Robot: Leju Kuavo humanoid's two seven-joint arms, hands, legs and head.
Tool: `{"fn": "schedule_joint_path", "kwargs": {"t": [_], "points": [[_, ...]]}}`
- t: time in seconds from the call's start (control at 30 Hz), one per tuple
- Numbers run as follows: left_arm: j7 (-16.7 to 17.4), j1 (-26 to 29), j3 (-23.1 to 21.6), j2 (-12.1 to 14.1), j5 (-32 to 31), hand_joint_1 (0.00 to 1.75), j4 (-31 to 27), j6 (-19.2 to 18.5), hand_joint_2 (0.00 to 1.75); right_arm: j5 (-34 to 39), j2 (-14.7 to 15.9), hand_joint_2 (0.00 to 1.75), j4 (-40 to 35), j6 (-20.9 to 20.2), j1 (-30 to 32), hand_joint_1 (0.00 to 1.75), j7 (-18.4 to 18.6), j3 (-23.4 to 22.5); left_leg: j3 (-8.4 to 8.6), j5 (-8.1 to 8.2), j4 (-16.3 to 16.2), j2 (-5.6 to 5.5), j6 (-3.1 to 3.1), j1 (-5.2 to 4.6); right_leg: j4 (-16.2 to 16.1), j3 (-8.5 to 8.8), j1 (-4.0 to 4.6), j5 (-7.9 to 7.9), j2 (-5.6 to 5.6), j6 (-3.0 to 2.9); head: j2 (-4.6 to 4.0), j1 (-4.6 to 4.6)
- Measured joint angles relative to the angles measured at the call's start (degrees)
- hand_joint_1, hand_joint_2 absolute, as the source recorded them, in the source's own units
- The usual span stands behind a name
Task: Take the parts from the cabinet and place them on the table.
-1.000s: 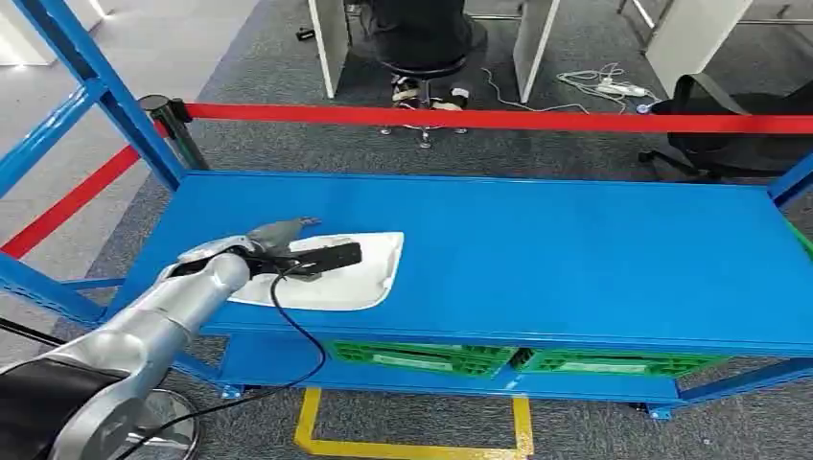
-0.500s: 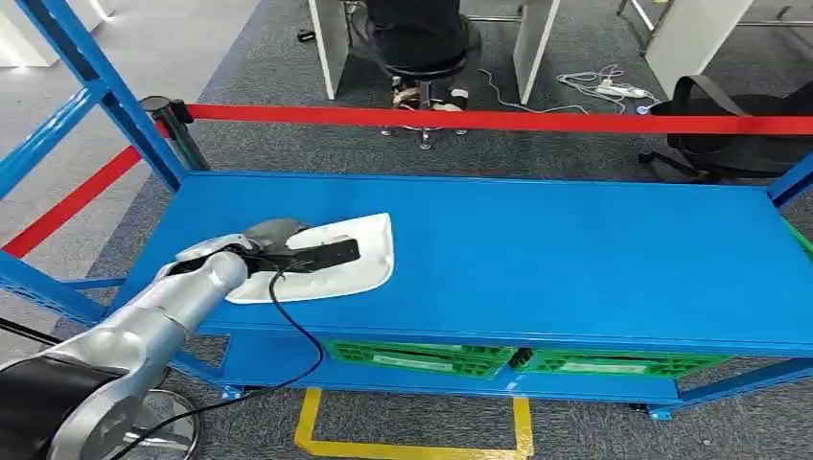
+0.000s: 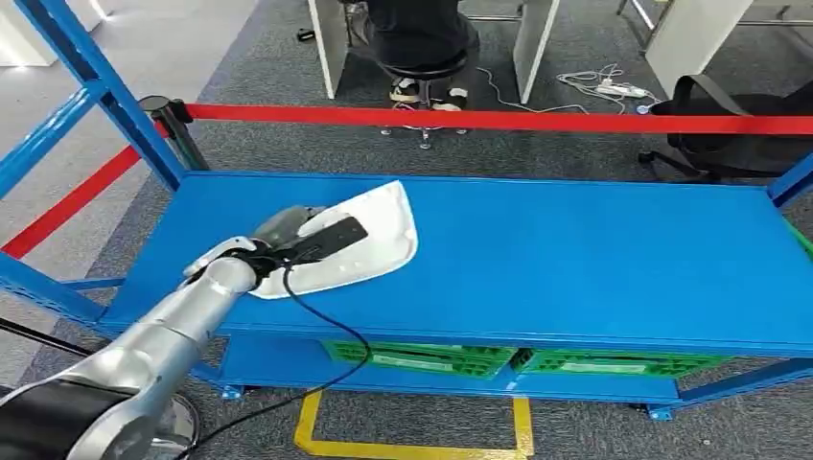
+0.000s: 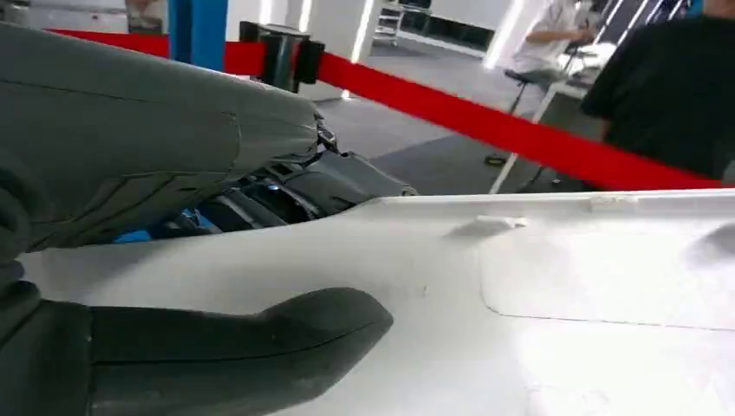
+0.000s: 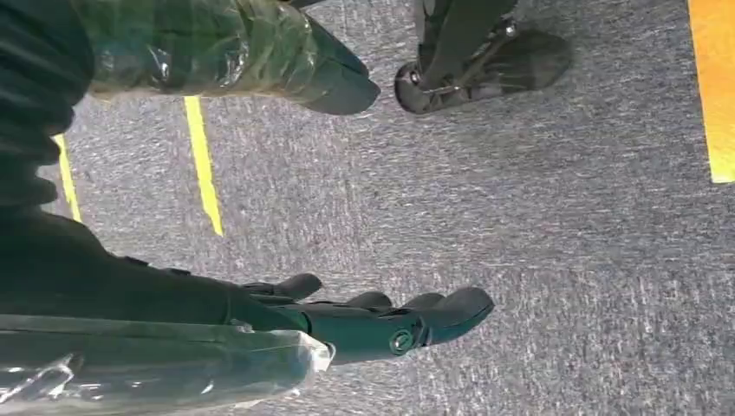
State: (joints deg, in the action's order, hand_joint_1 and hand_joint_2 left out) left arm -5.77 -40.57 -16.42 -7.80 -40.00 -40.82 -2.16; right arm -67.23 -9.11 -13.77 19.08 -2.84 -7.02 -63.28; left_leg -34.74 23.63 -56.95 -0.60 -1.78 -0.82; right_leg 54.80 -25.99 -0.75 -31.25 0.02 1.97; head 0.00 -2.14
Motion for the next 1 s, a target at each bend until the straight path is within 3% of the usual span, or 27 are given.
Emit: {"fn": "schedule_joint_path", "kwargs": {"t": [0.23, 0.47, 0.67, 0.97, 1.0], "points": [[-1.89, 2.60, 1.34, -0.66, 3.61, 1.75, -4.71, 0.35, 1.75, -0.50, -0.02, 1.75, 0.00, 0.07, 0.03, 0.00, -0.02, -0.04, 0.01, 0.00, 0.00, 0.00, 0.00, 0.01, 0.00, -0.01, 0.01, 0.00, 0.00, 0.00, 0.00, 0.02], [-3.76, 8.81, 1.47, -1.82, 12.89, 1.75, -18.84, 0.81, 1.75, -0.70, -0.33, 1.75, 0.00, 0.70, 0.02, 0.00, -0.13, -0.50, -0.03, 0.02, 0.00, 0.00, -0.01, 0.00, 0.00, -0.04, 0.00, -0.01, 0.00, 0.00, 0.00, 0.00], [-5.84, 12.56, 0.64, -1.95, 16.35, 1.75, -29.92, 2.05, 1.75, -0.79, -0.59, 1.75, 0.00, 0.70, 0.02, 0.00, -0.39, -0.98, -0.02, 0.02, 0.00, 0.00, -0.01, 0.00, -0.01, -0.29, 0.01, -0.01, -0.03, 0.00, 0.00, 0.02], [-8.59, 15.53, -0.94, -1.75, 18.41, 1.69, -40.07, 2.40, 1.75, -1.14, -0.68, 1.75, 0.00, 0.68, -0.04, 0.00, -0.66, -1.46, -0.02, 0.03, 0.01, 0.00, -0.01, 0.00, -0.01, -0.59, 0.00, -0.02, -0.03, -0.01, 0.00, 0.00], [-8.87, 15.70, -1.22, -1.68, 18.38, 1.75, -41.02, 2.60, 1.75, -1.18, -0.70, 1.75, 0.00, 0.68, -0.06, 0.00, -0.79, -1.57, -0.03, 0.03, 0.01, 0.00, -0.01, 0.00, -0.01, -0.45, 0.00, -0.02, -0.03, -0.01, 0.00, 0.02]]}}
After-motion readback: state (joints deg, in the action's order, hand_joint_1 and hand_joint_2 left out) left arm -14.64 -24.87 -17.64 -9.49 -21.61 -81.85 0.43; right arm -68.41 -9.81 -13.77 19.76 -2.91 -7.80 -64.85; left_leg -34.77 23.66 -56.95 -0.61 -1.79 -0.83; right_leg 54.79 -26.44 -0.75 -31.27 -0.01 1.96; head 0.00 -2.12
